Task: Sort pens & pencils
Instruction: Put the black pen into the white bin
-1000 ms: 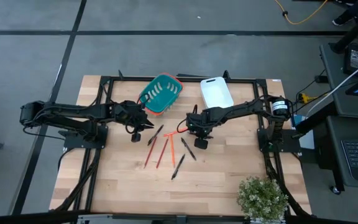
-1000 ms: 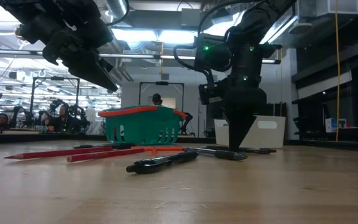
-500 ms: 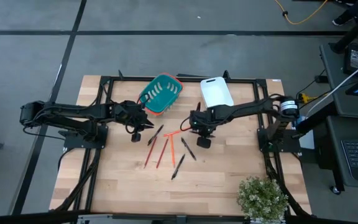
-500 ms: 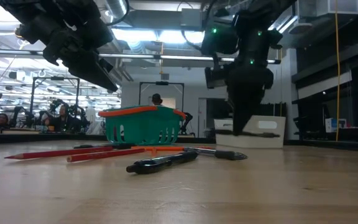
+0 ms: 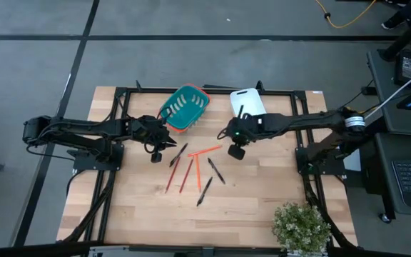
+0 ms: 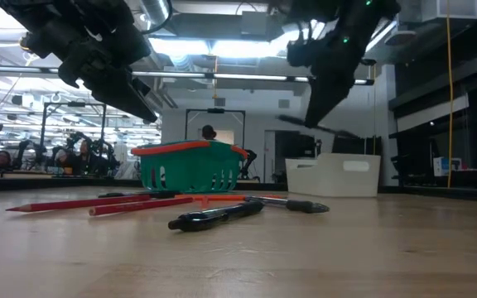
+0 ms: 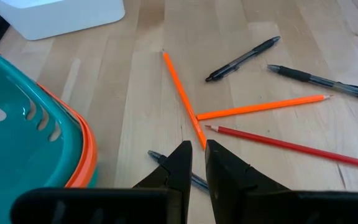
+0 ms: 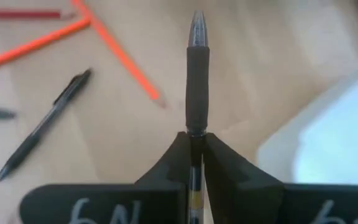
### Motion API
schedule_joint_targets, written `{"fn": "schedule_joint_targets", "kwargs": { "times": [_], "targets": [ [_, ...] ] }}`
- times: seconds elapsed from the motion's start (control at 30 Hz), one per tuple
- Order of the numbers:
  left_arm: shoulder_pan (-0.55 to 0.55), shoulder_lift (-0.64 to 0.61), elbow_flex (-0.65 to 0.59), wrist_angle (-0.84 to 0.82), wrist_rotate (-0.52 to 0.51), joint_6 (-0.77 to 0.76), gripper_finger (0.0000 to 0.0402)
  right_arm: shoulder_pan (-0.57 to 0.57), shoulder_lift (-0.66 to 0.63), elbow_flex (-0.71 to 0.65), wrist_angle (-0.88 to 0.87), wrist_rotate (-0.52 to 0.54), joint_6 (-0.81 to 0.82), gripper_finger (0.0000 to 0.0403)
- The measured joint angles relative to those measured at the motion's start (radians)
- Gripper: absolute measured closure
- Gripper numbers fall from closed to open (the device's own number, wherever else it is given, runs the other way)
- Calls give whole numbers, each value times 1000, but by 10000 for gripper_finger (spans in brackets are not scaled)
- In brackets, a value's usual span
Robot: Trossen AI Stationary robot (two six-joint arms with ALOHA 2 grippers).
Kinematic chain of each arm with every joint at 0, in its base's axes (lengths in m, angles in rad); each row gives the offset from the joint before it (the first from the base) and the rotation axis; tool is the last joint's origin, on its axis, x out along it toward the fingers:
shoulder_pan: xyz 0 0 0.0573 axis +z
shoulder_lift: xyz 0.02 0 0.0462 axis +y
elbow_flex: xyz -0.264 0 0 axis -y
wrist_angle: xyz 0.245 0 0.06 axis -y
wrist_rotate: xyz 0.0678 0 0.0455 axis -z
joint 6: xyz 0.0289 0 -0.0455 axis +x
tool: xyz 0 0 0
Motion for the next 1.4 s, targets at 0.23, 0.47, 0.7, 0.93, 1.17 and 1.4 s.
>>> {"fn": "schedule_joint_targets", "kwargs": {
  "times": [0.23,0.47,0.7,0.93,1.17,1.4],
  "targets": [
    [0,0,0,0,-4,0,360,9,-122,-171,209,47,8,375],
    [0,0,0,-7,-28,0,360,9,-258,-377,460,128,3,375],
    [0,0,0,-24,-29,45,360,10,-351,-572,796,167,-79,375],
    [0,0,0,-23,-30,76,360,10,-351,-676,990,204,-138,375],
    [0,0,0,-22,-30,71,360,9,-351,-688,1074,356,-182,375],
    [0,0,0,-22,-30,69,360,9,-351,-688,1072,559,-127,375]
  ]
}}
